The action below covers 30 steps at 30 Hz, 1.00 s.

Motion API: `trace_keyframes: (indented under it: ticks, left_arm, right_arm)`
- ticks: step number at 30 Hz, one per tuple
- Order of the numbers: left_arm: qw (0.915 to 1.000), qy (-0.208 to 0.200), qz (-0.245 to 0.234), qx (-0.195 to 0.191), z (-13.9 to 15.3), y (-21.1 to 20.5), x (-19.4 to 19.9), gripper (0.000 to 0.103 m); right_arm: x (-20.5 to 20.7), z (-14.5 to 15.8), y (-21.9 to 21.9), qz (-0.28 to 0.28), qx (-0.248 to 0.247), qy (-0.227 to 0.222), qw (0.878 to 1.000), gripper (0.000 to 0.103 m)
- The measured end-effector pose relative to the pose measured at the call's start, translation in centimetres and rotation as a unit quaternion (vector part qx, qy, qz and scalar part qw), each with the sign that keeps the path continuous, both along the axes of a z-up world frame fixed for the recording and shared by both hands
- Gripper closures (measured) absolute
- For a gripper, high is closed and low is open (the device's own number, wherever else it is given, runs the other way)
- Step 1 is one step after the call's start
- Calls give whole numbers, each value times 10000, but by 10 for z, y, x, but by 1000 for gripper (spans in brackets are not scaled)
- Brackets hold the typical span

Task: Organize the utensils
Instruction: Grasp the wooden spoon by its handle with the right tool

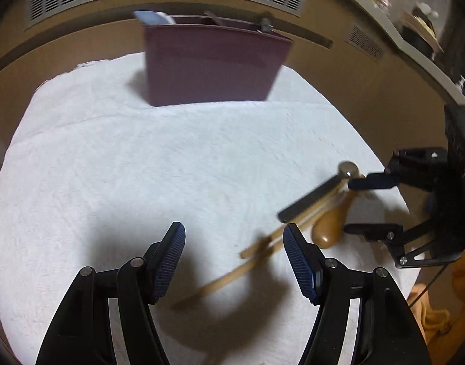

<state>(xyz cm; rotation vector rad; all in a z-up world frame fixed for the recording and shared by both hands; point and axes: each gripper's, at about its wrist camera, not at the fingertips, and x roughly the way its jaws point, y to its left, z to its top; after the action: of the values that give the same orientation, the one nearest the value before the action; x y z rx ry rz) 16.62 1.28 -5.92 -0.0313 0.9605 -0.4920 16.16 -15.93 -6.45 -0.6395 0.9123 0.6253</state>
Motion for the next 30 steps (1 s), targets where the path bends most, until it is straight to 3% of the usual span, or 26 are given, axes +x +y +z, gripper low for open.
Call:
trace_keyframes:
  ticks: [7, 16, 19, 21, 24, 30]
  left_arm:
    - [9997, -29, 129, -189, -1, 15, 10, 33]
    - [9995, 3, 211, -220, -5, 19, 12, 32]
    - [9996, -23, 244, -162, -3, 19, 12, 32]
    - [9996, -48, 239, -131, 0, 20, 12, 32]
    - [9998, -126, 159, -53, 5, 17, 10, 32]
    - [9994, -243, -208, 103, 10, -2, 8, 31]
  right_arm:
    - [8, -9, 8, 336, -274, 381, 9983, 60]
    - [31, -11, 22, -68, 250, 746, 9969, 58]
    - [33, -10, 26, -231, 497, 849, 9949, 66]
    - [31, -8, 29, -282, 623, 870, 9939, 81]
    - [27, 4, 24, -517, 968, 961, 9893, 94]
    - [18, 21, -14, -1229, 1228, 797, 9816, 97]
